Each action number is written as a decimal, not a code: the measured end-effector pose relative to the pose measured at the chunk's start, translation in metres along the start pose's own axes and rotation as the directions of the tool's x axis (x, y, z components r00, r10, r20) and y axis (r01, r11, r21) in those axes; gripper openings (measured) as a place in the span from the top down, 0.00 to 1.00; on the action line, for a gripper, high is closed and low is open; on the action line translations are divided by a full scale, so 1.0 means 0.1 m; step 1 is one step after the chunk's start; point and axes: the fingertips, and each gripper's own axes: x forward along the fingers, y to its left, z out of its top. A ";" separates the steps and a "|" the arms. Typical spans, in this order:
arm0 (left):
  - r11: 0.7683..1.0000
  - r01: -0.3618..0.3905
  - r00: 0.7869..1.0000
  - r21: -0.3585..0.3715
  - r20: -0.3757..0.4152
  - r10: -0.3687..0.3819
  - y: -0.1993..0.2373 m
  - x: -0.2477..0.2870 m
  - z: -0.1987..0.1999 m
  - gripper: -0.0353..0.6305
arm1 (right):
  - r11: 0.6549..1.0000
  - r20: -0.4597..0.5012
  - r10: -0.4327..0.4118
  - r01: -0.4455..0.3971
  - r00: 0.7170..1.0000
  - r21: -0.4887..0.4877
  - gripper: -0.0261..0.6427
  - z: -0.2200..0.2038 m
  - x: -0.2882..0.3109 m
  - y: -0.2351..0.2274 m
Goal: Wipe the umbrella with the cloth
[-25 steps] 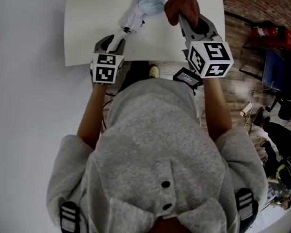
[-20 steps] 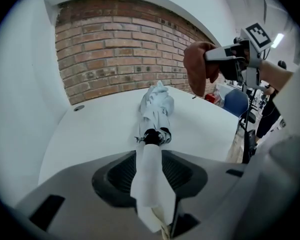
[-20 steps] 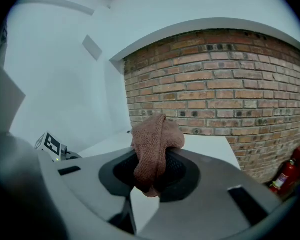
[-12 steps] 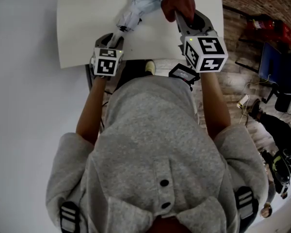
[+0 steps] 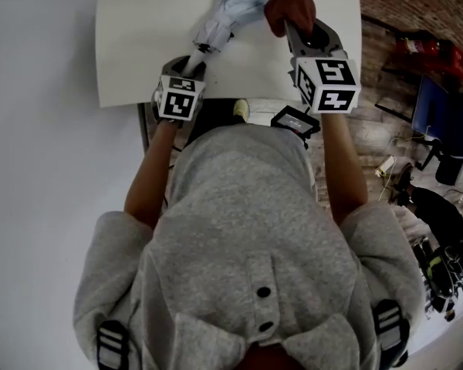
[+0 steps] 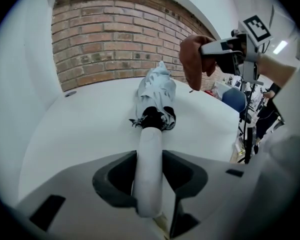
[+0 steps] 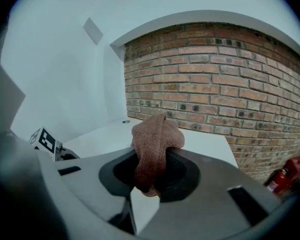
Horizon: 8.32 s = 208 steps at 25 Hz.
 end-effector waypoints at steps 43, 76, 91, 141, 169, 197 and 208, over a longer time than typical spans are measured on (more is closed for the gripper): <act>1.000 0.006 1.000 0.003 -0.009 -0.006 -0.02 -0.08 0.03 0.72 | 1.000 -0.197 0.019 -0.023 0.980 -0.019 0.84 -0.86 0.67 0.04; 1.000 0.014 1.000 0.000 -0.022 -0.013 0.01 -0.01 0.00 0.72 | 0.982 -0.235 0.185 -0.189 0.954 0.004 0.84 -1.06 0.78 0.88; 1.000 0.010 1.000 0.001 -0.026 -0.010 0.00 -0.01 0.02 0.72 | 0.966 -0.241 0.251 -0.259 0.937 0.001 0.84 -1.03 0.74 1.18; 0.999 0.031 1.000 0.007 -0.003 -0.031 0.04 -0.06 0.02 0.72 | 0.736 -0.181 0.667 -0.598 0.723 0.318 0.84 -0.24 0.88 1.38; 0.998 0.062 0.998 0.010 -0.008 -0.062 -0.01 -0.09 0.04 0.72 | 0.876 -0.383 0.379 -0.460 0.842 -0.143 0.83 -0.18 1.05 0.57; 0.998 0.058 0.998 0.009 0.006 -0.058 0.00 -0.12 0.03 0.72 | 0.878 -0.322 -0.057 -0.106 0.945 -0.466 0.84 0.47 1.37 -0.76; 0.998 0.067 0.998 0.006 0.012 -0.067 -0.01 -0.12 0.06 0.72 | 0.865 -0.337 0.053 -0.212 0.940 -0.456 0.84 0.51 1.78 0.05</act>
